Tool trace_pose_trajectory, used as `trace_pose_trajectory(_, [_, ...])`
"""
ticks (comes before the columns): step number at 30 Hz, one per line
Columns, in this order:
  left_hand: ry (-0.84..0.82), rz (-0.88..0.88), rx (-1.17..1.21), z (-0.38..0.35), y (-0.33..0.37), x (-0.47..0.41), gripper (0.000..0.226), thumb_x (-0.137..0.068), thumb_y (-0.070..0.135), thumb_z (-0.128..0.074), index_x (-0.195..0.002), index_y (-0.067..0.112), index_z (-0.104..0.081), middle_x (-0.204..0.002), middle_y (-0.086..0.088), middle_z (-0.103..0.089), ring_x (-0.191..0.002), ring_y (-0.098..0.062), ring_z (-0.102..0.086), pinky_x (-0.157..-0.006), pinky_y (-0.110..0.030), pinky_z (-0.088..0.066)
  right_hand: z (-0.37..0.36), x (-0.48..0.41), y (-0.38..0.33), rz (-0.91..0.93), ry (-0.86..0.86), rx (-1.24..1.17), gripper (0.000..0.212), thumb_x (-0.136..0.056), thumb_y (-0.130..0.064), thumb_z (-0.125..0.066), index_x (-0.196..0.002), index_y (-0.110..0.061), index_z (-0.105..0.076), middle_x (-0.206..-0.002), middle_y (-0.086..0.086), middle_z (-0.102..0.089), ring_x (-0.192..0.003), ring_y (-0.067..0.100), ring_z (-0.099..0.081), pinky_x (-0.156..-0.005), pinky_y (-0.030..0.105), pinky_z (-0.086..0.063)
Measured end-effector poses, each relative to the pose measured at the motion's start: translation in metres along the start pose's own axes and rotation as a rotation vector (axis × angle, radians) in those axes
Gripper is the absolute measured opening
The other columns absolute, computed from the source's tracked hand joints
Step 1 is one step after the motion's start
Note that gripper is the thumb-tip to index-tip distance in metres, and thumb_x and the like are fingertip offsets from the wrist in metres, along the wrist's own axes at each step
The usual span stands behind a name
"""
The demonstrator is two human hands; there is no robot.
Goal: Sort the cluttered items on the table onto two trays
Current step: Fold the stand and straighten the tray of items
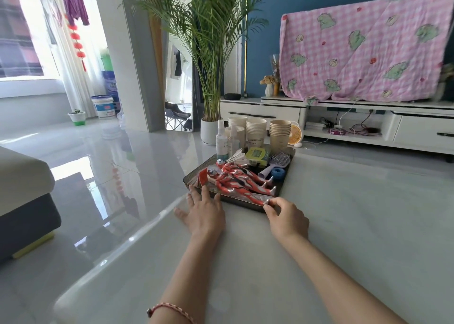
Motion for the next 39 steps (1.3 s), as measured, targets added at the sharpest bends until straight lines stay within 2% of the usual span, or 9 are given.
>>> trace_pose_trajectory(3, [-0.028,-0.011,0.018,0.001,0.001,0.001,0.053,-0.1,0.039,-0.019,-0.149,0.022,-0.009,-0.158,-0.007,0.004,-0.145,-0.018,-0.008,-0.11,-0.058,0.002,0.004,0.002,-0.003,0.035,-0.057,0.019,0.028,-0.094,-0.032,-0.052,-0.12,-0.025,-0.06,-0.117,0.005,-0.065,-0.111,0.028,-0.055,-0.093,0.035,-0.043])
trace_pose_trajectory(8, [-0.041,-0.037,0.068,0.003,0.002,0.003,0.052,-0.1,0.036,-0.023,-0.149,0.023,-0.012,-0.158,-0.006,0.002,-0.145,-0.017,-0.01,-0.109,-0.058,0.008,0.011,0.007,-0.007,0.097,-0.062,0.149,0.032,-0.096,-0.03,-0.048,-0.128,-0.028,-0.055,-0.12,0.005,-0.064,-0.113,0.027,-0.054,-0.092,0.034,-0.042])
trace_pose_trajectory(19, [-0.023,-0.045,0.105,0.001,-0.001,0.0,0.048,-0.1,0.034,-0.023,-0.147,0.029,-0.017,-0.159,-0.003,-0.002,-0.144,-0.017,-0.013,-0.11,-0.057,0.009,0.01,0.012,-0.013,0.134,-0.055,0.184,0.036,-0.097,-0.026,-0.046,-0.133,-0.028,-0.049,-0.123,0.005,-0.062,-0.116,0.026,-0.051,-0.092,0.033,-0.039])
trace_pose_trajectory(29, [0.005,-0.047,0.09,0.0,-0.001,0.003,0.051,-0.1,0.035,-0.024,-0.148,0.02,-0.018,-0.158,-0.005,-0.004,-0.145,-0.017,-0.012,-0.111,-0.055,0.008,0.012,0.016,-0.015,0.167,-0.044,0.226,0.038,-0.097,-0.023,-0.043,-0.135,-0.027,-0.047,-0.123,0.007,-0.061,-0.117,0.027,-0.049,-0.092,0.031,-0.038])
trace_pose_trajectory(33, [-0.012,-0.036,0.034,-0.001,-0.003,0.006,0.056,-0.1,0.038,-0.021,-0.15,0.017,-0.008,-0.158,-0.008,0.003,-0.145,-0.021,-0.009,-0.112,-0.054,0.007,0.007,0.022,-0.011,0.208,-0.139,0.256,0.046,-0.098,-0.028,-0.042,-0.143,-0.029,-0.035,-0.129,0.008,-0.057,-0.12,0.028,-0.047,-0.095,0.034,-0.036])
trace_pose_trajectory(36, [-0.002,-0.039,0.043,0.0,0.0,0.011,0.06,-0.1,0.041,-0.024,-0.15,0.018,0.0,-0.157,-0.011,0.009,-0.145,-0.026,-0.004,-0.112,-0.056,0.002,0.019,0.035,0.0,0.243,-0.249,0.139,0.059,-0.097,-0.03,-0.044,-0.149,-0.026,-0.019,-0.14,0.01,-0.047,-0.127,0.029,-0.043,-0.1,0.034,-0.036])
trace_pose_trajectory(39, [0.11,-0.073,0.138,0.018,0.01,0.031,0.065,-0.098,0.041,-0.034,-0.15,0.018,-0.003,-0.157,-0.012,0.009,-0.145,-0.028,0.001,-0.111,-0.057,-0.004,0.07,0.056,0.031,0.242,-0.193,0.08,0.062,-0.096,-0.029,-0.048,-0.149,-0.022,-0.016,-0.147,0.01,-0.039,-0.134,0.025,-0.035,-0.107,0.031,-0.031])
Point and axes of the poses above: each hand's wrist, its own x-axis away from the middle knuckle, its own z-axis out of the back of the hand, y = z × x, the point moved 7 cm from there along -x, towards the middle knuckle
